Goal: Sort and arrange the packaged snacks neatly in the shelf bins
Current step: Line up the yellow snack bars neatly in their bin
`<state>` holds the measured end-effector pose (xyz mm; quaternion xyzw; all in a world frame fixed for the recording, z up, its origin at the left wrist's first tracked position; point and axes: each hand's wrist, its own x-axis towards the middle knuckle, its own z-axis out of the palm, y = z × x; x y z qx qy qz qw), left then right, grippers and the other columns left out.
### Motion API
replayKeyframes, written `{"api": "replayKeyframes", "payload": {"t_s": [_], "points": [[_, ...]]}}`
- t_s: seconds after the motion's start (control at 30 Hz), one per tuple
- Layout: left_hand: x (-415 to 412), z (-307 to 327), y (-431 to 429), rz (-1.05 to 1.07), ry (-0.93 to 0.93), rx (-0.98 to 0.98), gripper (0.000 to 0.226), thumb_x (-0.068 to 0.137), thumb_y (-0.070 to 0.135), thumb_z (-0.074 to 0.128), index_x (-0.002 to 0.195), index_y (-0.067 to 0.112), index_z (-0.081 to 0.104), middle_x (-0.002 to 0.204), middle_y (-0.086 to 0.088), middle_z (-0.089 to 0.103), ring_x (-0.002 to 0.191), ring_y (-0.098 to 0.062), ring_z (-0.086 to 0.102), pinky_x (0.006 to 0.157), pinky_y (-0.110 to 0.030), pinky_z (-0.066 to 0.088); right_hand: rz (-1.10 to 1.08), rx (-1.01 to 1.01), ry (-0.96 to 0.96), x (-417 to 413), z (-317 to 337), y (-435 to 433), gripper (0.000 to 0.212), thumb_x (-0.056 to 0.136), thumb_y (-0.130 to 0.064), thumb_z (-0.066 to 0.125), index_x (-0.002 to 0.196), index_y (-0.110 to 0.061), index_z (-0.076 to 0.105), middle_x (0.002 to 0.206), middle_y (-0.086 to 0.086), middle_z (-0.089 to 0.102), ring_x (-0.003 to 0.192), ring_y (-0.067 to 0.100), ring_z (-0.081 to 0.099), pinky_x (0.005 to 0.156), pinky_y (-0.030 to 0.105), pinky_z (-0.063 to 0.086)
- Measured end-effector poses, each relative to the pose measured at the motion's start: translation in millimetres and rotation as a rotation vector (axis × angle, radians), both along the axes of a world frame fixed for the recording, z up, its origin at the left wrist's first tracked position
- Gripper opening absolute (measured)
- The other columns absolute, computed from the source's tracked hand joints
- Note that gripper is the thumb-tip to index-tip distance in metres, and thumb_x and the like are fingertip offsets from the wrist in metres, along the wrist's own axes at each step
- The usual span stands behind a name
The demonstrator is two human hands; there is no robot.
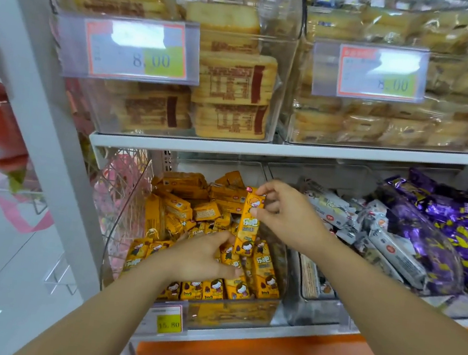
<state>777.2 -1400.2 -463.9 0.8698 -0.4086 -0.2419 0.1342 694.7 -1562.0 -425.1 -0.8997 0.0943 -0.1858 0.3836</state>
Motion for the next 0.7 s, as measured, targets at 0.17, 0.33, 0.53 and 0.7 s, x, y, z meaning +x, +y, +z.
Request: {"api": "replayKeyframes", "payload": {"t_s": [0.17, 0.33, 0.53, 0.7], "points": [[5, 4, 7, -0.016, 0.164, -0.048, 0.068, 0.087, 0.045, 0.062, 0.142, 0.033, 0.025, 0.148, 0.001, 0.036, 0.129, -0.017, 0.04, 0.114, -0.042, 0.024, -0.02, -0.055, 0.053, 3, 1, 2, 0.023, 0.088, -0.019, 0.064, 0.108, -0.023, 0.054, 0.091, -0.006, 0.057, 0.081, 0.007, 0.059, 0.067, 0.012, 0.045], [12, 5, 9, -0.023, 0.246, -0.046, 0.077, 0.087, 0.038, 0.066, 0.148, 0.031, 0.019, 0.155, 0.002, 0.023, 0.139, -0.017, 0.029, 0.107, -0.026, 0.03, 0.068, -0.269, 0.219, 0, 3, 7, 0.023, 0.087, -0.027, 0.064, 0.109, -0.025, 0.055, 0.09, -0.002, 0.063, 0.091, 0.013, 0.06, 0.096, 0.033, 0.042], [11, 4, 11, -0.039, 0.212, -0.056, 0.086, 0.087, 0.039, 0.065, 0.15, 0.036, 0.007, 0.158, 0.002, 0.017, 0.142, -0.018, 0.023, 0.112, -0.027, 0.025, 0.183, -0.77, 0.466, 1, 2, 19, 0.023, 0.095, -0.035, 0.05, 0.115, -0.024, 0.055, 0.075, -0.013, 0.048, 0.111, 0.018, 0.05, 0.114, 0.054, -0.003], [2, 3, 13, -0.059, 0.06, -0.058, 0.073, 0.092, 0.042, 0.056, 0.148, 0.041, 0.01, 0.158, 0.009, 0.016, 0.145, -0.015, 0.015, 0.116, -0.054, -0.006, 0.248, -1.05, 0.493, -6, -4, 21, 0.031, 0.094, -0.041, 0.049, 0.12, -0.03, 0.061, 0.122, -0.002, 0.057, 0.127, 0.022, 0.037, 0.109, 0.062, -0.009]]}}
